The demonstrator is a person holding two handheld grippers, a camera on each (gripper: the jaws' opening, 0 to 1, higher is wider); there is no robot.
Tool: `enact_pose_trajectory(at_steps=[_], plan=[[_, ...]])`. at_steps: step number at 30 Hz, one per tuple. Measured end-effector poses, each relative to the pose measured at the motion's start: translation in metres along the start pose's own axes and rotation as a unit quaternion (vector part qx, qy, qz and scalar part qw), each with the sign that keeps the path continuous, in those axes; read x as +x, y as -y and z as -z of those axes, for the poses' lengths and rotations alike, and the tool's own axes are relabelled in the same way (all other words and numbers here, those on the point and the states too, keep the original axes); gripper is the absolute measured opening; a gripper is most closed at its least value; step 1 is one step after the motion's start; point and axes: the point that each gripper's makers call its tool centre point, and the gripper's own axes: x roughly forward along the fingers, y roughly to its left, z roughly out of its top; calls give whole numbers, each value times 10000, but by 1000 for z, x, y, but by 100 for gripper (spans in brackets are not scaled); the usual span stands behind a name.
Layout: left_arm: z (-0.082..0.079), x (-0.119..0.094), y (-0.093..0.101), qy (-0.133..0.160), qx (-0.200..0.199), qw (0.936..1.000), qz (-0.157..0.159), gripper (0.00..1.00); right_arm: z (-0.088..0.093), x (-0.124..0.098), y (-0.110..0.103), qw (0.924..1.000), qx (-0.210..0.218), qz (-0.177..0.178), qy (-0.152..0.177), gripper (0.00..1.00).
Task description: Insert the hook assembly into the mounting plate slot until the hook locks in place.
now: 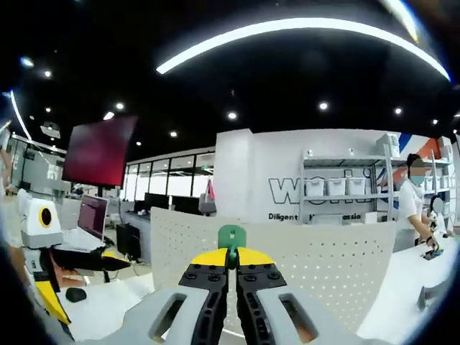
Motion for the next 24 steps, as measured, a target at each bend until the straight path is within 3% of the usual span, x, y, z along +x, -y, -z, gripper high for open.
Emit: enact_pose_trajectory(at_steps=[8,16,24], plan=[[17,-8,-8,-157,-145,9997,-139,100,13,22,39,9972,-536,501,-166,1],[28,-16,-18,-260,-220,9990,-306,100,29,40,77,9928,-738,865,-381,1],[37,-17,-25,-352,-279,9983,-384,100,47,54,105,9922,-405,1060,-507,1]])
